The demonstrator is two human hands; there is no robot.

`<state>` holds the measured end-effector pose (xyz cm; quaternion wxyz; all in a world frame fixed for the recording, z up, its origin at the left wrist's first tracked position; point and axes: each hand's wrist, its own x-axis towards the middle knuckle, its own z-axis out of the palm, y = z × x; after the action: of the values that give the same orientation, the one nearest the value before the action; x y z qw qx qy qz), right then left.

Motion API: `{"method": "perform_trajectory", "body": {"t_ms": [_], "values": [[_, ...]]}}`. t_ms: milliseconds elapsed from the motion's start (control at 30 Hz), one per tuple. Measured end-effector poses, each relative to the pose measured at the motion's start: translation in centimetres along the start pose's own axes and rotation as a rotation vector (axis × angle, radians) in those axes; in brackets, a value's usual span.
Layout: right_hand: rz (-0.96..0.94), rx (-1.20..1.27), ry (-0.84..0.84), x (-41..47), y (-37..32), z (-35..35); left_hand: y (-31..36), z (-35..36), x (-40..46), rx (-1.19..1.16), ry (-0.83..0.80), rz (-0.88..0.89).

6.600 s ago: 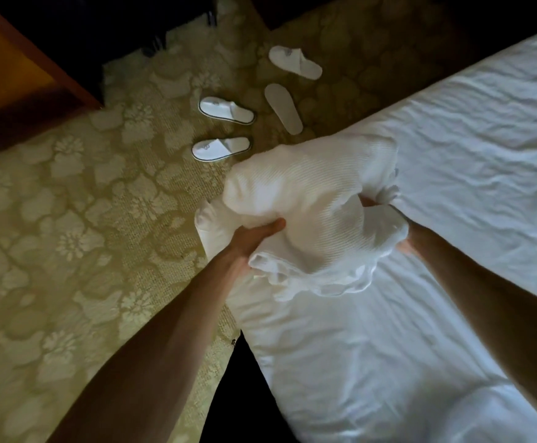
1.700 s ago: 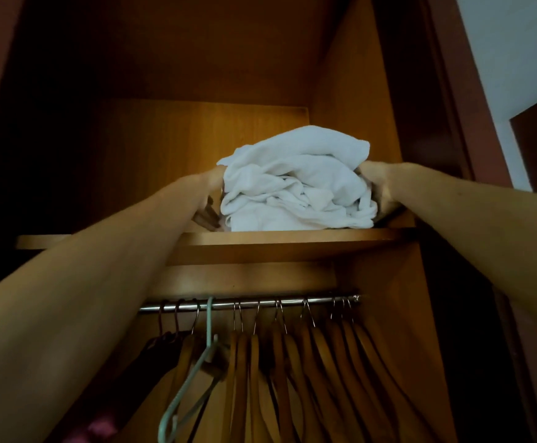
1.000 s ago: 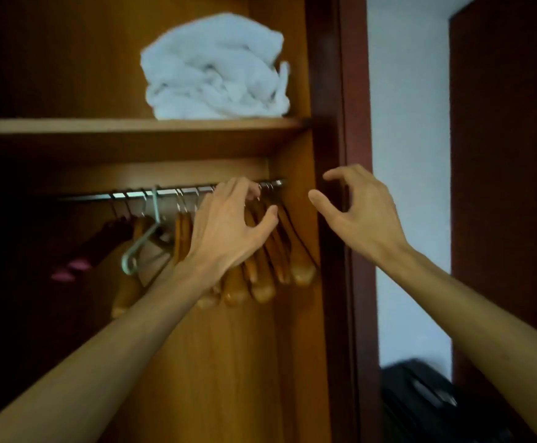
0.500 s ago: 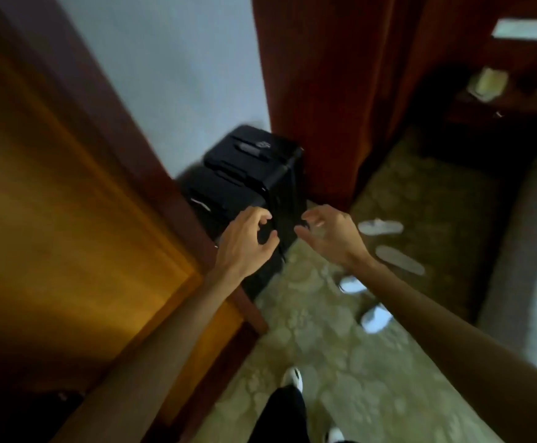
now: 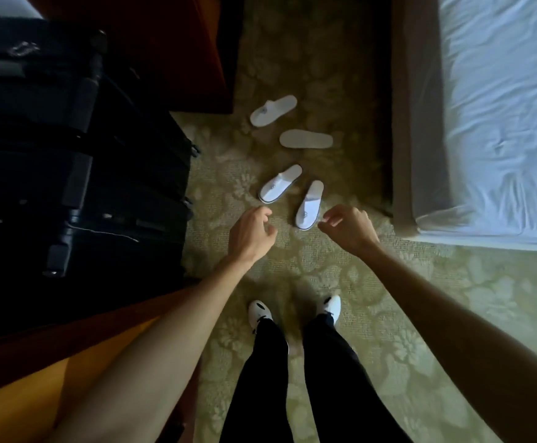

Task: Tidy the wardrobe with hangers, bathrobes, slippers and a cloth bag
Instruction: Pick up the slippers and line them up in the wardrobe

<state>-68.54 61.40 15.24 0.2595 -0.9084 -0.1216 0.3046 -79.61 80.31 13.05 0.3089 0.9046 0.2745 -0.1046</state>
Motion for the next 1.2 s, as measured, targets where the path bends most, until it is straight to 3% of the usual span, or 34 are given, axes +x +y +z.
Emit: {"method": "perform_trajectory", "body": {"t_ms": [367,667,900,1000,1100,1200], "values": [[0.152,-0.016,-0.061,13.7,17.3,6.8,-2.1,17.6,13.9,0.042,-0.147,-0.132],[0.004,-0.159,-0.091,29.5,26.3,16.9,-9.1,32.0,27.0,0.107,-0.167,-0.165],[-0.249,-0.411,-0.225,43.6,32.0,27.6,-18.7,41.9,39.3,0.2,-0.14,-0.157],[-0.518,-0.673,-0.301,49.3,34.6,31.2,-22.9,44.6,44.5,0.227,-0.073,-0.139],[-0.831,-0.932,-0.254,54.1,37.9,33.5,-25.6,46.2,49.1,0.279,-0.021,-0.13],[-0.894,-1.129,-0.346,57.0,39.2,34.0,-27.5,47.5,52.0,0.311,-0.011,-0.112]]}}
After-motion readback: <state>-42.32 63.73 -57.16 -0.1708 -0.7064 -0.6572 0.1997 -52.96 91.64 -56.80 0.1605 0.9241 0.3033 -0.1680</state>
